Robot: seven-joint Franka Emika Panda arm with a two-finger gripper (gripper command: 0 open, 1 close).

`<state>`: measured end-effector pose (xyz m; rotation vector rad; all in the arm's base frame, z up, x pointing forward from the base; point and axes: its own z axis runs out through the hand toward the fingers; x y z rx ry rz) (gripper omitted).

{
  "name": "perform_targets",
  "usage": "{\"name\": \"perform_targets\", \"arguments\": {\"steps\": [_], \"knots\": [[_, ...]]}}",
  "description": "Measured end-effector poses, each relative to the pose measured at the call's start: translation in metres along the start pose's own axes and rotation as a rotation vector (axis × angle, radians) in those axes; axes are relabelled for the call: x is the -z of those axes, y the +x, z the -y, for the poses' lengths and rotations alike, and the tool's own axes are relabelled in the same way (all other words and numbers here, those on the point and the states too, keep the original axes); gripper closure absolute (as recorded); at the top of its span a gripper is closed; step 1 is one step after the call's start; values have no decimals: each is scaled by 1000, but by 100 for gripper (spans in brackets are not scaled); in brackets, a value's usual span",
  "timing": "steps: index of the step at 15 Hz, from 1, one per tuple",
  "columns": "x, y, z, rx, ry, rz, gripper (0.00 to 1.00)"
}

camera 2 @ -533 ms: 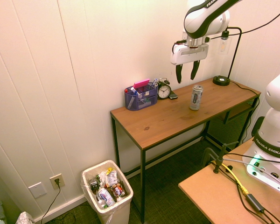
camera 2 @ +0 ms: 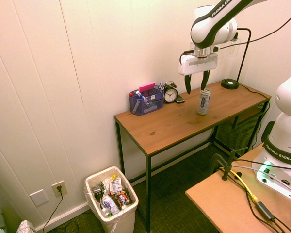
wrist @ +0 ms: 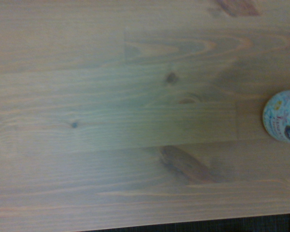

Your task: Throw the can in the trash bin

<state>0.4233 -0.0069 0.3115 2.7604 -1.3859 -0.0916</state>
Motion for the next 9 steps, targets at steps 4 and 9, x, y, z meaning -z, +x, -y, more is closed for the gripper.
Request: {"name": "perform_targets", "arguments": {"steps": [4,9], "knots": [[-41,44,-21,-141,-82,17,0],[-64,90,-11,-267,-113,19,0]]}}
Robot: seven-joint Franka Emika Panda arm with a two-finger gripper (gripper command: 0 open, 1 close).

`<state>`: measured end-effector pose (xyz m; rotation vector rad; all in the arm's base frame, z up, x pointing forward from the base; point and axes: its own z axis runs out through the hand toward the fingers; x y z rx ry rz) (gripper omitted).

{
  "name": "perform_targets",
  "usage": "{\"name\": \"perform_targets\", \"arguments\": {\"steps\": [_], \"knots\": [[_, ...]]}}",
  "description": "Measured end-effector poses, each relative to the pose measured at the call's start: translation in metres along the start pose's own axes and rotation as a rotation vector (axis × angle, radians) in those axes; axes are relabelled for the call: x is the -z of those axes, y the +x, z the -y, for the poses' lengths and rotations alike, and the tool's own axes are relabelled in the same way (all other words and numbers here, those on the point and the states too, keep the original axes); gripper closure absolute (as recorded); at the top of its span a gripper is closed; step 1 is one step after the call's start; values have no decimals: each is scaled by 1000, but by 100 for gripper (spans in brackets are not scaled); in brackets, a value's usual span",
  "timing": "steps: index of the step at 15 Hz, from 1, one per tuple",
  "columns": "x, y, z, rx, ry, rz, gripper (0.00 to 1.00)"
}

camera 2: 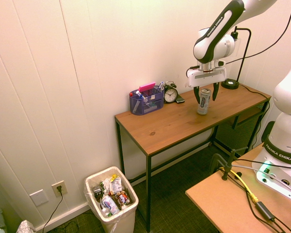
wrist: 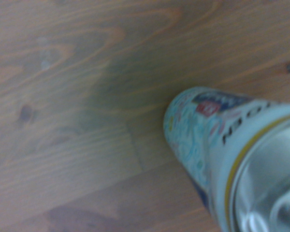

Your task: Throw the can in the trash bin

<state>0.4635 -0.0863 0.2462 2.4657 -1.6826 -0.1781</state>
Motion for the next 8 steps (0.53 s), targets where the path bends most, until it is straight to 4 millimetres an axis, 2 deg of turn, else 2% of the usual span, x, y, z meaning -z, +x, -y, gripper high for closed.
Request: {"name": "perform_targets", "arguments": {"steps": [4,5,8], "knots": [[-10,22,13,-66,-13,-4,0],[-10,28,15,-78,-11,-6,100],[-14,36,23,-86,-12,-8,100]]}}
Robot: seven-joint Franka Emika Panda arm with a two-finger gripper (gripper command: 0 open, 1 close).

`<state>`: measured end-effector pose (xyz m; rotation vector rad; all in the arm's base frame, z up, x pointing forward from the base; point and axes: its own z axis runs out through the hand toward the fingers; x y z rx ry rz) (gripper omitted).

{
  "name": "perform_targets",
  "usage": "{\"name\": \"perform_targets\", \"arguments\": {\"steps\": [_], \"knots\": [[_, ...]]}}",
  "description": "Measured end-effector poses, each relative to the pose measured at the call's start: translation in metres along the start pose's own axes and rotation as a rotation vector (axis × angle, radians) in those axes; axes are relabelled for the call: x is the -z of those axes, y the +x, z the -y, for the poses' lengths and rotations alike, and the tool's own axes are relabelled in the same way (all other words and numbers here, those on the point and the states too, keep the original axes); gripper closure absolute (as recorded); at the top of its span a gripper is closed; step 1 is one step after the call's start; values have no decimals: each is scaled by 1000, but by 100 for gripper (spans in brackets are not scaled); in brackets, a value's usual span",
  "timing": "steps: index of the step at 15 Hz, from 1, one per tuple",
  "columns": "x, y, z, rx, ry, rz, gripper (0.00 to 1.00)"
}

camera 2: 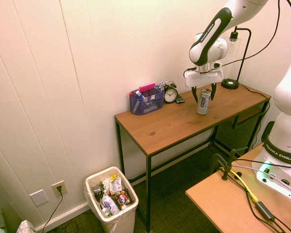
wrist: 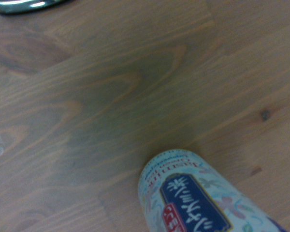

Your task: Throw the can in the trash bin

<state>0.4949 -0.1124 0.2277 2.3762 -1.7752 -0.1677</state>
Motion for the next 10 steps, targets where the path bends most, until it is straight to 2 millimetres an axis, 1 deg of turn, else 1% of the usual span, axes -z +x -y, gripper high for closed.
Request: {"name": "perform_targets", "arguments": {"steps": [3,6,10], "knots": [[-1,-3,6,7,-1,-2,100],[-1,-3,6,-4,1,7,100],[-9,0,6,-9,-11,13,100]]}}
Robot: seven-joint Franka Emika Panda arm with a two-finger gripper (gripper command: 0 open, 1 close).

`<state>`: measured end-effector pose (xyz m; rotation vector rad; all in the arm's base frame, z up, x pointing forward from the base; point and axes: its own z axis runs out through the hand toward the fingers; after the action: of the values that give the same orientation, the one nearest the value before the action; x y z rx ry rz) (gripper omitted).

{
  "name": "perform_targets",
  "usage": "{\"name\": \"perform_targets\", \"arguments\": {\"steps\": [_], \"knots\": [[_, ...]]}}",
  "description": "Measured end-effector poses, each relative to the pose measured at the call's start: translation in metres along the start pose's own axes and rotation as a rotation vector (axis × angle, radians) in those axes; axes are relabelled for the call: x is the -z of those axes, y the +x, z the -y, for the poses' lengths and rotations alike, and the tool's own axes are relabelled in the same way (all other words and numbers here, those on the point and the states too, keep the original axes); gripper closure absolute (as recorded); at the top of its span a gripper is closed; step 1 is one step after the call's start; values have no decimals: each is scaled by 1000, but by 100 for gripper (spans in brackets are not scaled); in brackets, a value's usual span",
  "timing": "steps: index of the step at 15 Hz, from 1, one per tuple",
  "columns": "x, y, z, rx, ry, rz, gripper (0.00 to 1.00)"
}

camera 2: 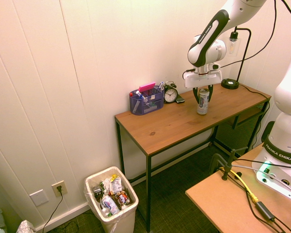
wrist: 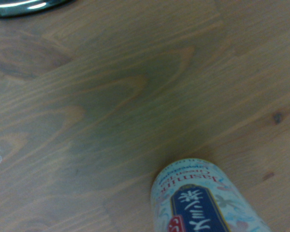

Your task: Throw the can in the trash bin

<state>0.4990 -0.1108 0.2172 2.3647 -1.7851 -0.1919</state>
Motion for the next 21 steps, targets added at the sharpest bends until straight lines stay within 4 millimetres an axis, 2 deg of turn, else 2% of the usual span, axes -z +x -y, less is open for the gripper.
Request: {"name": "perform_targets", "arguments": {"steps": [3,5,6,7,9,10,12,13,15,17,18,20,21], "knots": [[1,2,2,0,4,1,100],[9,3,2,22,28,19,100],[23,-1,2,47,49,26,100],[47,-10,3,78,83,30,100],[108,-48,4,162,161,33,100],[142,-79,4,218,195,21,100],[206,-164,-8,322,231,-12,100],[234,-211,-22,370,242,-30,100],[275,-297,-46,447,273,-64,100],[302,-376,-53,511,287,-79,100],[309,-412,-49,530,289,-79,100],[306,-467,-30,551,259,-85,100],[301,-485,-17,551,233,-92,100]]}}
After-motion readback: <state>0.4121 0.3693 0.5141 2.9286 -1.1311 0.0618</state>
